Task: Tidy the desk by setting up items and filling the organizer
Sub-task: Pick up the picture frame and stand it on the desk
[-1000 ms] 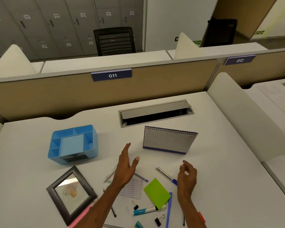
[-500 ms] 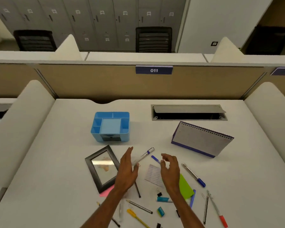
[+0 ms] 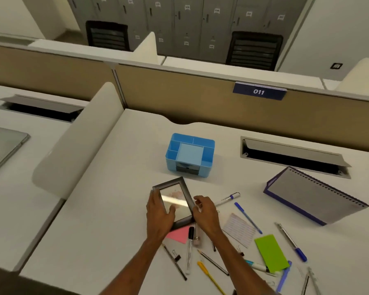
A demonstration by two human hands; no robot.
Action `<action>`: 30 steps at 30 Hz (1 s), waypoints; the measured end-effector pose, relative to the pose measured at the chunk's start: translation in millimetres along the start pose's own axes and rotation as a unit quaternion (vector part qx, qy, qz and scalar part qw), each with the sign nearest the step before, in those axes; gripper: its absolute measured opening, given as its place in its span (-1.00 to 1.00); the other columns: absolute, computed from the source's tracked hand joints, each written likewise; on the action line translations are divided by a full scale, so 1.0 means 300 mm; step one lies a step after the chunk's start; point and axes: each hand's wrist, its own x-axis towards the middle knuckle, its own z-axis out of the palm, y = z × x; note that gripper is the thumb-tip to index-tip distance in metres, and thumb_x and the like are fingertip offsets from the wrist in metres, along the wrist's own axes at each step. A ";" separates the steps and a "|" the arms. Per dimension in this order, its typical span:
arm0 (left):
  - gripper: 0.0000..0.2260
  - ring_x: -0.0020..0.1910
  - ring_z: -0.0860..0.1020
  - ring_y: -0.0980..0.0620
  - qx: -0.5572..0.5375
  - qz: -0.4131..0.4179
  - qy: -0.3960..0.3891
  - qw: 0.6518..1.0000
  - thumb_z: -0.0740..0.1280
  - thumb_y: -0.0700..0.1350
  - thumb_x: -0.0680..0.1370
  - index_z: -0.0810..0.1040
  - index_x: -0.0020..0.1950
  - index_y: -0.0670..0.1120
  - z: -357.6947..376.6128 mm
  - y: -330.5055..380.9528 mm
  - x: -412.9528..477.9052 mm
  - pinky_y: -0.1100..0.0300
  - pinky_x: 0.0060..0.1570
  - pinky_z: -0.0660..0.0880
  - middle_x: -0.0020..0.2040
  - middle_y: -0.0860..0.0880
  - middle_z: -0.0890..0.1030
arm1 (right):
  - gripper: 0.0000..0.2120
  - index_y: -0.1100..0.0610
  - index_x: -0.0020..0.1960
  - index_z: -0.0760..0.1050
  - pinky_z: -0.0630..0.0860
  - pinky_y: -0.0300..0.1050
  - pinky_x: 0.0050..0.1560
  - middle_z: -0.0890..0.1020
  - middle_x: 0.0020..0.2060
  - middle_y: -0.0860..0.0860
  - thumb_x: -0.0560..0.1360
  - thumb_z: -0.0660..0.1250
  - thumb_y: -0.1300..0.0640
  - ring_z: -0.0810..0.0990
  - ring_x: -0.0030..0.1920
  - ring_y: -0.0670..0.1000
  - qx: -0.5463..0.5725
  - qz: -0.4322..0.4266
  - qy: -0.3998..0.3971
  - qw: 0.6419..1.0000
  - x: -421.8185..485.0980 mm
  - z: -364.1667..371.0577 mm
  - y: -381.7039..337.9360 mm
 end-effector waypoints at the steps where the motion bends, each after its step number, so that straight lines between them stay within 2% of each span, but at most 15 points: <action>1: -0.28 0.66 0.13 -0.15 -0.007 -0.015 0.005 1.000 0.38 -0.12 0.64 0.06 0.70 -0.10 -0.012 -0.006 0.000 -0.12 0.63 0.15 0.70 -0.13 0.10 | -0.73 0.16 0.31 0.55 0.51 -0.10 0.17 0.57 0.14 0.09 0.61 0.33 0.25 0.55 0.16 0.05 -0.020 0.004 -0.007 1.000 0.009 0.015 -0.016; 3: -0.33 0.61 0.24 -0.19 -0.025 -0.039 0.021 0.999 0.34 -0.15 0.65 0.09 0.69 -0.11 -0.028 -0.015 0.007 -0.15 0.58 0.25 0.66 -0.15 0.20 | -0.80 0.16 0.23 0.57 0.48 -0.15 0.06 0.56 0.08 0.10 0.61 0.33 0.22 0.55 0.11 0.07 -0.053 0.013 -0.010 0.998 0.027 0.039 -0.044; 6: -0.40 0.47 0.43 -0.22 -0.053 -0.067 0.030 0.996 0.32 -0.19 0.65 0.18 0.66 -0.11 -0.037 -0.008 0.026 -0.19 0.46 0.40 0.54 -0.18 0.40 | -0.78 0.18 0.22 0.58 0.53 -0.08 0.10 0.56 0.10 0.12 0.58 0.37 0.23 0.57 0.09 0.09 -0.057 0.051 -0.006 0.997 0.051 0.059 -0.069; 8: -0.43 0.45 0.45 -0.23 -0.070 -0.091 0.032 0.993 0.31 -0.20 0.66 0.21 0.65 -0.11 -0.038 -0.001 0.039 -0.20 0.45 0.40 0.51 -0.18 0.43 | -0.73 0.19 0.23 0.60 0.58 -0.02 0.14 0.60 0.09 0.13 0.54 0.41 0.23 0.61 0.08 0.10 -0.041 0.079 -0.007 0.996 0.061 0.063 -0.076; 11: -0.49 0.41 0.47 -0.23 -0.125 -0.134 0.034 0.983 0.31 -0.19 0.66 0.28 0.60 -0.08 -0.047 0.006 0.063 -0.22 0.41 0.44 0.45 -0.17 0.47 | -0.75 0.21 0.17 0.66 0.62 -0.03 0.09 0.69 -0.01 0.09 0.50 0.45 0.24 0.66 0.00 0.06 -0.007 0.097 -0.004 0.995 0.065 0.069 -0.082; 14: -0.53 0.37 0.53 -0.21 -0.172 -0.170 0.040 0.969 0.33 -0.08 0.67 0.31 0.56 -0.04 -0.065 0.020 0.091 -0.21 0.38 0.47 0.41 -0.15 0.52 | -0.80 0.19 0.14 0.66 0.63 0.00 0.14 0.70 -0.04 0.07 0.51 0.47 0.22 0.66 0.00 0.04 0.038 0.111 0.004 0.993 0.062 0.069 -0.089; 20: -0.27 0.34 0.57 -0.21 -0.232 -0.190 -0.005 0.954 0.41 0.23 0.59 0.18 0.63 -0.01 -0.066 0.030 0.117 -0.23 0.34 0.54 0.48 -0.15 0.50 | -0.96 0.09 -0.06 0.68 0.63 -0.10 0.08 0.71 -0.07 -0.03 0.50 0.49 0.19 0.67 -0.01 -0.03 0.099 0.125 0.044 0.986 0.028 0.062 -0.081; 25: -0.18 0.30 0.60 -0.19 -0.250 -0.177 -0.013 0.952 0.50 0.27 0.49 0.25 0.59 -0.04 -0.024 0.045 0.099 -0.21 0.26 0.60 0.41 -0.16 0.53 | -0.84 -0.03 -0.10 0.60 0.60 -0.11 0.12 0.65 -0.03 -0.04 0.49 0.48 0.22 0.63 0.02 -0.06 0.127 0.108 0.082 0.983 -0.002 0.040 -0.093; 30: -0.12 0.25 0.61 -0.14 -0.276 -0.174 -0.021 0.945 0.52 0.33 0.42 0.24 0.59 0.01 -0.008 0.072 0.082 -0.16 0.25 0.61 0.34 -0.10 0.57 | -0.89 0.04 -0.01 0.61 0.60 -0.20 0.04 0.63 -0.04 -0.07 0.50 0.49 0.18 0.63 0.00 -0.10 0.127 0.077 0.086 0.985 -0.013 0.015 -0.112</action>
